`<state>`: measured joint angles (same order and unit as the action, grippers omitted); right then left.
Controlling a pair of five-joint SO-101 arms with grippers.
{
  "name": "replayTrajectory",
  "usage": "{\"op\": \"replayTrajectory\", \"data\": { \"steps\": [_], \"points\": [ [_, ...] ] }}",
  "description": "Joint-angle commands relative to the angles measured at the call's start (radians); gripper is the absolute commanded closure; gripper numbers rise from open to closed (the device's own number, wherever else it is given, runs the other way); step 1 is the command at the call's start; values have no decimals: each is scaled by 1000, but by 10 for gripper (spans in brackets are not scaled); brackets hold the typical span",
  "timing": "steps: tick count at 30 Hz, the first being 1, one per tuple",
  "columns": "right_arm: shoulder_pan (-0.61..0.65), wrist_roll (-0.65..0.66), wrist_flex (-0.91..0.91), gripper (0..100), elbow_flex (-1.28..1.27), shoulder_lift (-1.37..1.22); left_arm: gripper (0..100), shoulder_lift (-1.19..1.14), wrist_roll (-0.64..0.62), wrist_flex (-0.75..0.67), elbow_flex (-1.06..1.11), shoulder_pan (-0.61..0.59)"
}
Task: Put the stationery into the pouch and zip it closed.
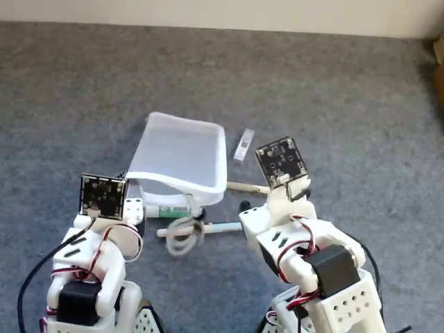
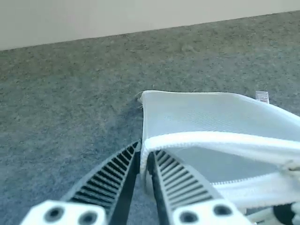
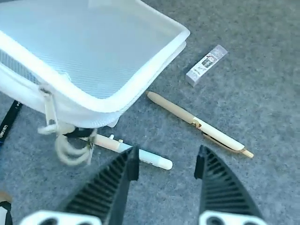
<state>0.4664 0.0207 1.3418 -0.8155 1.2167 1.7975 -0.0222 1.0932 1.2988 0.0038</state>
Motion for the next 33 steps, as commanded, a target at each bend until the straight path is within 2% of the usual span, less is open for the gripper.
{"op": "replayTrajectory", "data": {
  "steps": [1, 7, 15, 22, 28, 33],
  "points": [
    [-65, -14, -27, 814, -4, 8, 992, -15, -14, 49, -116, -16],
    [-91, -12, -87, 814, -81, 8, 992, -54, -11, 106, -220, -15],
    [-91, -66, -87, 814, -90, 7, 992, -521, -11, 114, -444, -10],
    [-91, -68, -85, 814, -91, 7, 992, -825, -49, 258, -743, -15],
    [-104, -69, -85, 814, -93, 7, 992, -955, -106, 404, -966, -16],
    [-131, -71, -85, 814, -91, 7, 992, -964, -110, 425, -986, -16]
  ]
}}
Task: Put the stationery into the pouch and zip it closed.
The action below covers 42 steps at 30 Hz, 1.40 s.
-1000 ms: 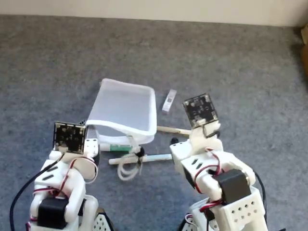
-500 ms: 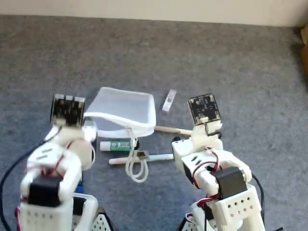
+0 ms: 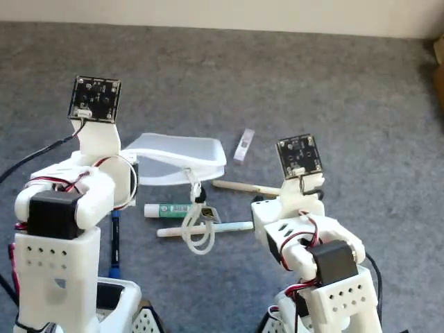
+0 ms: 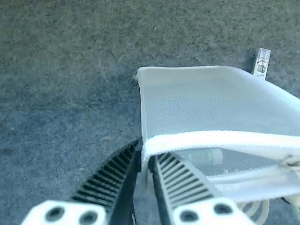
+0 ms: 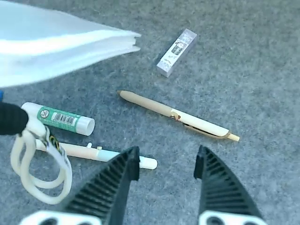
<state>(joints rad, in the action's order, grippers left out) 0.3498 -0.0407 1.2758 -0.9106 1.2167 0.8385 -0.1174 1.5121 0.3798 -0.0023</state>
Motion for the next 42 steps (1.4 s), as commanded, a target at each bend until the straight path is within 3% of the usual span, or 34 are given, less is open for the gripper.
{"op": "replayTrajectory", "data": {
  "steps": [1, 10, 25, 42],
  "points": [
    [-15, -9, -19, 814, 8, 5, 992, -5, -17, 6, -54, -10],
    [-15, -11, -18, 814, 13, -18, 992, -5, -18, -64, 48, -10],
    [-8, -249, -12, 814, 519, -677, 992, -5, -21, -94, 62, -10],
    [-7, -256, -47, 864, 967, -1158, 992, -5, -51, -94, 61, -10]
  ]
}}
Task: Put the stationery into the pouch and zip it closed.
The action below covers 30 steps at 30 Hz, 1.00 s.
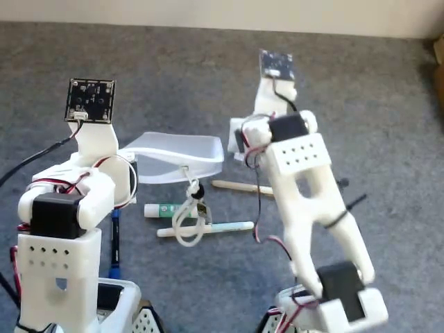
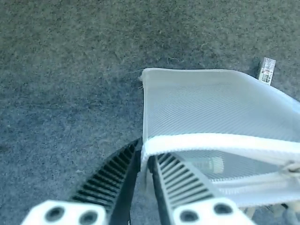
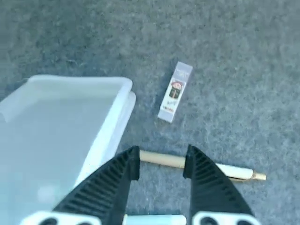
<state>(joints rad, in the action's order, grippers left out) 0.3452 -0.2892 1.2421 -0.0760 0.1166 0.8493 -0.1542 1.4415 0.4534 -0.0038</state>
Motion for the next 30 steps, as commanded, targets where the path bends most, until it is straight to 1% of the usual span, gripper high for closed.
{"op": "replayTrajectory", "data": {
  "steps": [1, 6, 11, 30],
  "points": [
    [-2, -8, -13, 864, 160, -94, 992, -16, -14, -23, -13, -8],
    [-2, -9, -12, 864, 268, -240, 992, -16, -14, -23, -12, -13],
    [-1, -61, -12, 864, 341, -338, 992, -16, -15, -40, -8, -62],
    [-22, -63, -12, 864, 595, -676, 992, -16, -15, -44, -5, -61]
  ]
}}
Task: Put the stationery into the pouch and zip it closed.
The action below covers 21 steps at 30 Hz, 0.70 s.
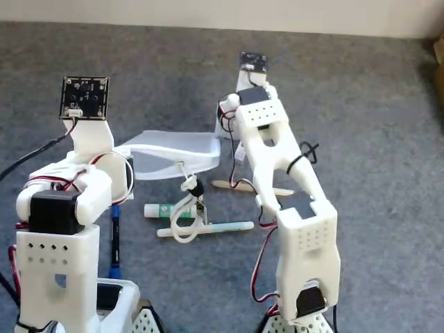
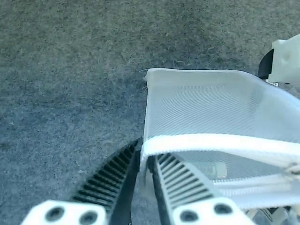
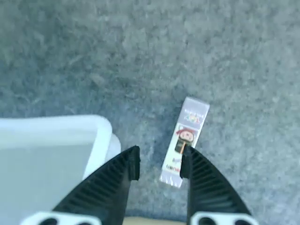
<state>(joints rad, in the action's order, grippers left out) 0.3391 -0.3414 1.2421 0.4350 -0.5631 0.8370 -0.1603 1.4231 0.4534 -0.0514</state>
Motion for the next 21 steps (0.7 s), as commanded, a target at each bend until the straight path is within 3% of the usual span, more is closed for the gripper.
{"op": "replayTrajectory", "data": {
  "steps": [1, 21],
  "points": [
    [-24, -11, -12, 864, 93, -7, 992, -4, -9, -26, -5, -12],
    [-73, -6, 13, 864, 384, -311, 992, -4, -9, -26, -5, -8]
  ]
}}
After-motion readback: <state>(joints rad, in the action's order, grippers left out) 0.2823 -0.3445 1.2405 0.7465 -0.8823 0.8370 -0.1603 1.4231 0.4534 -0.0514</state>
